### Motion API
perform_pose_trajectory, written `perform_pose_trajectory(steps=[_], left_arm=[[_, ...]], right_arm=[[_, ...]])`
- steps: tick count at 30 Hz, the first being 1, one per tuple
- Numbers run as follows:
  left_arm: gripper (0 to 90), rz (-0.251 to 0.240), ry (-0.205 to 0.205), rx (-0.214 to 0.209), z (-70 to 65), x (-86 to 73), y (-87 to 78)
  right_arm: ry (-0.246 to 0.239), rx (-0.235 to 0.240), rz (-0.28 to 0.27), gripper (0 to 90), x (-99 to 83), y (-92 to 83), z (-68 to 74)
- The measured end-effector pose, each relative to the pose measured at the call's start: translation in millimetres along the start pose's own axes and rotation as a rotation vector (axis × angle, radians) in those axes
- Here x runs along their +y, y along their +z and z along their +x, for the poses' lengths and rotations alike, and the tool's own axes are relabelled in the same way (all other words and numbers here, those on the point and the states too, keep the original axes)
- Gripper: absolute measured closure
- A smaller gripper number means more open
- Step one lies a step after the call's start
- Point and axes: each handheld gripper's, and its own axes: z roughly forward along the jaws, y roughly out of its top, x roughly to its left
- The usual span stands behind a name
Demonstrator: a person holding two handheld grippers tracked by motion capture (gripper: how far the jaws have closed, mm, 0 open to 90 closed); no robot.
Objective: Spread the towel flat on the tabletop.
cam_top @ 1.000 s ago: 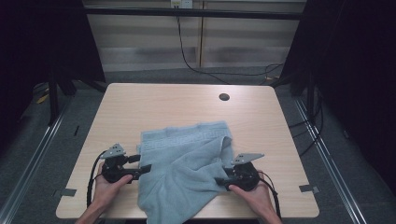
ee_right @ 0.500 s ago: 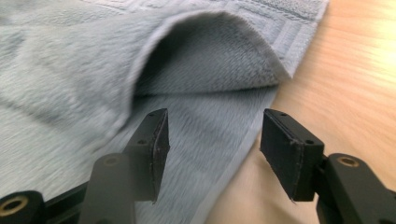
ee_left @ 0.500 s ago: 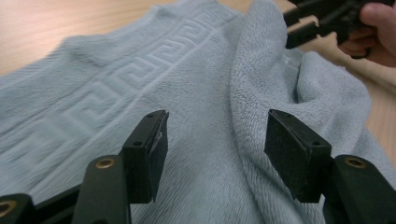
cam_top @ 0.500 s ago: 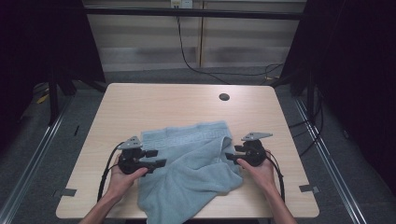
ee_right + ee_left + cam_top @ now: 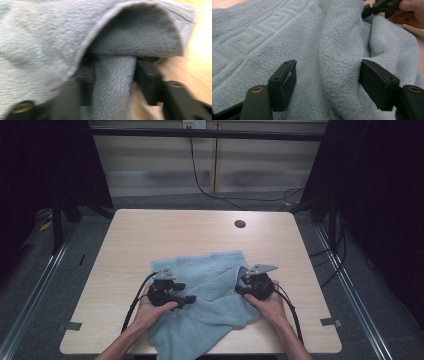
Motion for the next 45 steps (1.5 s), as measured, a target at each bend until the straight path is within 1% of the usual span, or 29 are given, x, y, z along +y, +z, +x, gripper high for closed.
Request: perform_pose_trajectory(steps=[1,2,3,4,6,8,9,11,14,15,17,18,21,24,26,27,29,30,31,32,33,34,36,37,38,39,41,43,45], left_arm=[[42.8,0.014,0.016,-0.018,-0.7,0.0,1.1],[48.8,0.029,0.024,-0.026,-1.3,-0.4,2.8],[56.1,0.038,0.021,-0.033,-1.9,-1.0,4.3],[62.9,0.048,0.031,-0.048,-1.6,-1.2,4.1],[72.3,0.028,0.03,-0.055,-1.8,-0.2,0.0],[78.1,-0.004,0.022,-0.062,-0.9,1.7,-6.9],[79.2,-0.019,0.016,-0.06,0.0,2.4,-10.6],[79.8,-0.055,-0.001,-0.06,2.0,3.9,-18.1],[80.4,-0.114,-0.012,-0.04,5.9,8.6,-34.6],[81.0,-0.137,-0.014,-0.039,7.0,11.2,-41.7],[81.6,-0.194,-0.011,-0.032,8.8,15.8,-57.0],[81.7,-0.21,-0.023,-0.028,10.0,17.7,-64.3],[82.4,-0.251,-0.019,0.006,14.9,21.7,-85.3],[82.7,-0.299,-0.043,0.031,23.8,25.6,-102.1],[82.7,-0.338,-0.069,0.052,31.2,31.0,-112.7],[82.8,-0.359,-0.083,0.064,34.4,35.0,-117.8],[82.9,-0.383,-0.079,0.093,39.8,45.1,-128.9],[83.0,-0.405,-0.082,0.105,41.7,49.9,-134.7],[83.1,-0.425,-0.089,0.103,43.7,55.3,-139.5],[83.2,-0.43,-0.08,0.11,45.1,61.5,-144.1],[83.2,-0.441,-0.069,0.133,44.7,70.2,-149.2],[83.2,-0.448,-0.059,0.143,45.0,75.7,-152.5],[83.2,-0.478,-0.043,0.163,43.2,89.8,-161.9],[83.2,-0.511,-0.034,0.178,41.1,94.9,-166.7],[83.3,-0.536,-0.031,0.176,38.6,98.3,-170.5],[83.2,-0.543,-0.009,0.175,36.4,100.1,-172.8],[83.1,-0.529,0.01,0.189,32.0,96.3,-170.6],[83.0,-0.494,0.027,0.183,28.4,82.1,-163.3],[82.8,-0.455,0.018,0.144,24.4,60.3,-152.4]], right_arm=[[-0.001,0.018,0.0,72.7,0.1,-0.1,1.2],[0.008,0.031,0.001,77.9,0.1,-0.1,2.1],[0.024,0.049,-0.003,80.9,0.0,0.4,2.5],[0.035,0.057,0.0,82.1,0.0,0.4,2.6],[0.058,0.069,0.0,83.5,0.2,0.2,2.5],[0.067,0.068,-0.011,84.0,1.0,-1.7,1.4],[0.074,0.069,-0.018,84.1,2.4,-4.1,0.7],[0.095,0.069,-0.058,84.4,6.6,-11.6,-2.0],[0.102,0.044,-0.089,84.4,15.6,-24.6,-5.4],[0.104,0.033,-0.099,84.4,18.9,-28.8,-6.6],[0.124,-0.014,-0.113,84.6,26.8,-36.8,-9.9],[0.135,-0.029,-0.122,84.8,31.1,-41.1,-12.1],[0.155,-0.086,-0.156,85.1,45.6,-55.8,-20.2],[0.18,-0.109,-0.213,85.2,61.5,-71.4,-29.1],[0.183,-0.129,-0.246,85.2,75.3,-81.4,-32.9],[0.181,-0.132,-0.265,85.2,83.1,-86.5,-35.0],[0.172,-0.148,-0.301,85.3,99.8,-95.9,-39.7],[0.167,-0.163,-0.308,85.4,107.9,-100.0,-42.5],[0.169,-0.168,-0.323,85.4,115.3,-103.7,-45.6],[0.174,-0.164,-0.34,85.5,122.4,-106.7,-48.9],[0.168,-0.171,-0.349,85.5,130.2,-108.9,-51.7],[0.165,-0.177,-0.357,85.5,140.6,-111.5,-53.5],[0.136,-0.191,-0.364,85.5,156.2,-115.6,-53.7],[0.116,-0.207,-0.368,85.5,164.4,-118.5,-53.2],[0.112,-0.207,-0.386,85.6,170.9,-122.4,-53.1],[0.111,-0.212,-0.408,85.6,175.5,-126.3,-53.0],[0.113,-0.213,-0.434,85.6,177.1,-131.4,-51.4],[0.105,-0.212,-0.425,85.6,167.8,-131.2,-46.7],[0.087,-0.207,-0.389,85.5,148.9,-126.9,-40.5]])
